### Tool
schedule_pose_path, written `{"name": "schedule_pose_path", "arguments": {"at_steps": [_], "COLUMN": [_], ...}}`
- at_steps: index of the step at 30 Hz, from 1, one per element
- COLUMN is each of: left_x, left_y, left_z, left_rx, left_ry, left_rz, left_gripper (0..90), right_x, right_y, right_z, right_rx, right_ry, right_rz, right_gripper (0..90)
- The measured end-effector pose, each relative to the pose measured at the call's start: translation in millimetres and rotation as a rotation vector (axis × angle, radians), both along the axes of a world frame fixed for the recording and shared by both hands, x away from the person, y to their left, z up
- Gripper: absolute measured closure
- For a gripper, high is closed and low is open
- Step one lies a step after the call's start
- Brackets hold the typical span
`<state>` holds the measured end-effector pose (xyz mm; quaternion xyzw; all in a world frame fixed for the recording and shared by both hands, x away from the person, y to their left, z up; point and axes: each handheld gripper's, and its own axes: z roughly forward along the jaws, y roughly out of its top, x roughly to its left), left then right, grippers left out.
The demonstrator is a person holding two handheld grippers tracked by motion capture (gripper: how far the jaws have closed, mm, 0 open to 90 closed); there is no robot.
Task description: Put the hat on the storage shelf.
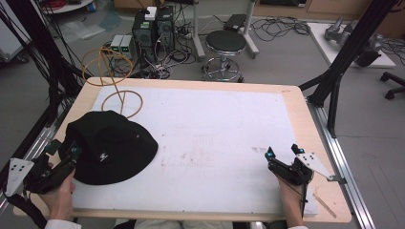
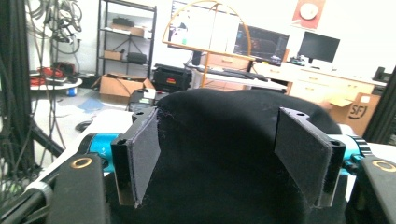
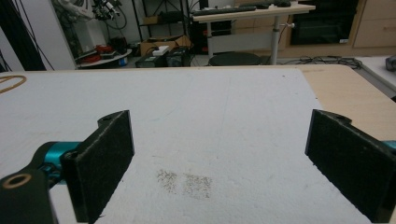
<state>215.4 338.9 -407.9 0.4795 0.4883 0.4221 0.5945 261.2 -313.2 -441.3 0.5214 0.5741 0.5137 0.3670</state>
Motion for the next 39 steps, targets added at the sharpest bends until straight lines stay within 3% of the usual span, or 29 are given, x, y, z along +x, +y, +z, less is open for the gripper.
{"name": "schedule_pose_path", "arguments": {"at_steps": [8, 12, 19, 26, 32, 39], "left_x": [1.1, 0.5, 2.7, 9.7, 12.6, 19.5], "left_y": [-6.1, -8.2, -12.3, -22.9, -30.5, -37.9], "left_z": [6.1, 8.5, 11.5, 11.5, 12.3, 9.2], "left_rx": [0.033, 0.061, 0.066, 0.091, 0.127, 0.132], "left_ry": [0.029, 0.034, 0.052, 0.113, 0.148, 0.197], "left_rz": [-0.021, -0.002, -0.032, -0.069, -0.057, -0.066], "left_gripper": [32.2, 32.5, 32.5, 32.5, 34.3, 34.5], "right_x": [0.1, 0.3, 0.9, 1.2, 1.3, 1.5], "right_y": [-0.4, -0.1, 0.5, 0.4, 1.0, 1.2], "right_z": [-0.1, -0.2, -0.5, -0.8, -0.8, -1.0], "right_rx": [-0.001, 0.000, -0.008, -0.012, -0.008, -0.010], "right_ry": [0.000, 0.001, 0.010, 0.012, 0.016, 0.015], "right_rz": [0.004, 0.005, 0.008, 0.010, 0.012, 0.011], "right_gripper": [7.1, 7.1, 7.1, 7.1, 7.1, 7.1]}}
